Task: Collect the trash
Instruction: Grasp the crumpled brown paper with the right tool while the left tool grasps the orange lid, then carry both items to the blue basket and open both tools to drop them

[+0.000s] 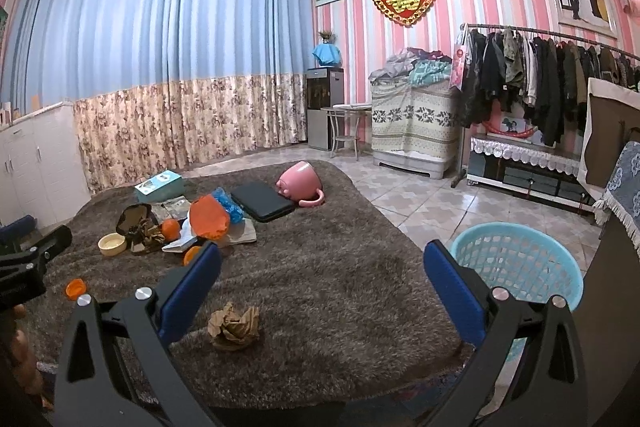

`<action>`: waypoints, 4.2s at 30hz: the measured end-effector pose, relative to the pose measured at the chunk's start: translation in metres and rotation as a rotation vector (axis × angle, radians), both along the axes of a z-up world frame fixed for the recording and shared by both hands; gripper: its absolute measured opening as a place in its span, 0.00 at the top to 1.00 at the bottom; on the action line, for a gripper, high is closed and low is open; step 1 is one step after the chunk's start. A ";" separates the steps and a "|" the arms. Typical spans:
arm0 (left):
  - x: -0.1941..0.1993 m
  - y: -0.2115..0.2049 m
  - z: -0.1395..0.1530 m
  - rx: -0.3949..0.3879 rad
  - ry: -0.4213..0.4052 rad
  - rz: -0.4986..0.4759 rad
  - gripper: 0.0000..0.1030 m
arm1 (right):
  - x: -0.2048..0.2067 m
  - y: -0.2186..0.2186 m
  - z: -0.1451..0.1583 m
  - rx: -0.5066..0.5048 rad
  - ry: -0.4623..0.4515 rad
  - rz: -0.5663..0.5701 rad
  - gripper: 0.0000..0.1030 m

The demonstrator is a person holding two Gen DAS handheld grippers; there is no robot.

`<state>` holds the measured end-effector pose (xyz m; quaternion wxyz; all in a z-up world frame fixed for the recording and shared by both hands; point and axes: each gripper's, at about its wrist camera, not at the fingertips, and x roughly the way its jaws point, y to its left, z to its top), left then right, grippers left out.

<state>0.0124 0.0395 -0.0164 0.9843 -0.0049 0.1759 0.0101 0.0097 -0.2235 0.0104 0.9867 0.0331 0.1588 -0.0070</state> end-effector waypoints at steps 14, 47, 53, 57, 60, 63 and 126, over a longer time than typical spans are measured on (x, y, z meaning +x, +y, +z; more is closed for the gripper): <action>0.003 0.004 -0.010 0.022 0.004 0.009 0.05 | 0.016 0.004 -0.026 -0.047 0.071 0.001 0.04; 0.032 0.064 -0.069 -0.044 0.202 0.149 0.05 | 0.070 0.063 -0.096 -0.059 0.298 0.190 0.16; 0.045 0.087 -0.082 -0.103 0.255 0.189 0.05 | 0.075 0.067 -0.100 -0.037 0.314 0.255 0.39; 0.060 0.096 -0.092 -0.116 0.307 0.201 0.07 | 0.075 0.072 -0.100 -0.040 0.321 0.307 0.53; 0.070 0.097 -0.099 -0.117 0.350 0.177 0.23 | 0.074 0.069 -0.099 -0.025 0.310 0.315 0.55; 0.079 0.091 -0.103 -0.083 0.375 0.175 0.31 | 0.073 0.064 -0.095 -0.013 0.298 0.305 0.55; 0.210 -0.478 -0.068 0.155 0.284 -0.806 0.61 | 0.047 -0.303 -0.080 0.189 0.167 -0.587 0.55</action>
